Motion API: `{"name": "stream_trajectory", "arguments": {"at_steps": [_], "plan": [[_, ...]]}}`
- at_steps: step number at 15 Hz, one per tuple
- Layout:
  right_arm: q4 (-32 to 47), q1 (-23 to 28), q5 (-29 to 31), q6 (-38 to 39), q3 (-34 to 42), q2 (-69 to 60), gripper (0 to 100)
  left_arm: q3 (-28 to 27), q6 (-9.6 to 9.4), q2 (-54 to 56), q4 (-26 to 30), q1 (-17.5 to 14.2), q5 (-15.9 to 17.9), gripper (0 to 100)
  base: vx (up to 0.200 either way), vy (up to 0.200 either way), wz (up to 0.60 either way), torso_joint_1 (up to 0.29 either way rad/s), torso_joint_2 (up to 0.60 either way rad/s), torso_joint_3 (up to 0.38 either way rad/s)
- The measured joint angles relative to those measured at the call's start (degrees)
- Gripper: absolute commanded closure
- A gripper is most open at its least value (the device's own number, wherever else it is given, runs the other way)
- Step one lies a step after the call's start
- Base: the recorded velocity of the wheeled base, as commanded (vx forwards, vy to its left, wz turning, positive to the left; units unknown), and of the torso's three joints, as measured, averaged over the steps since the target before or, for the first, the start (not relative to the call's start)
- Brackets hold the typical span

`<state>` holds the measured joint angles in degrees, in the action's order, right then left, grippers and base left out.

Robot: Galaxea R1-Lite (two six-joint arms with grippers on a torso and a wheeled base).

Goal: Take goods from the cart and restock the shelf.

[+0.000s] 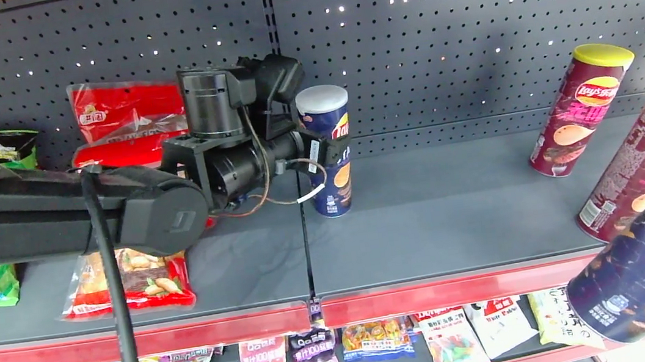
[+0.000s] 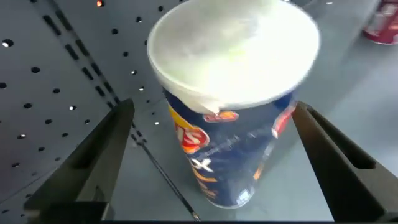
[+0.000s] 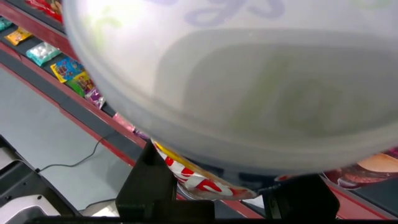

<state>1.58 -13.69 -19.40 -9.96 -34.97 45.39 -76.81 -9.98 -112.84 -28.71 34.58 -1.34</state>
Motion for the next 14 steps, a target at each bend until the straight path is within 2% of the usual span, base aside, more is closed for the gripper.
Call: {"name": "stream_trajectory", "arguments": {"at_steps": [4,8,14], "plan": [[0.0,0.0,0.2,0.0,0.0,0.0,100,-1.6,0.11,-1.6,-0.1,0.7,-1.3,0,0.000,0.000,0.00,0.000,0.00,0.000],[0.0,0.0,0.2,0.3,0.1,0.0,100,-2.9,0.06,-4.3,-5.6,1.3,-5.0,0,0.000,0.000,0.00,0.000,0.00,0.000],[0.0,0.0,0.2,0.8,0.1,0.0,100,-3.1,0.05,-5.5,-5.5,1.4,-5.2,0,0.000,0.000,0.00,0.000,0.00,0.000]]}}
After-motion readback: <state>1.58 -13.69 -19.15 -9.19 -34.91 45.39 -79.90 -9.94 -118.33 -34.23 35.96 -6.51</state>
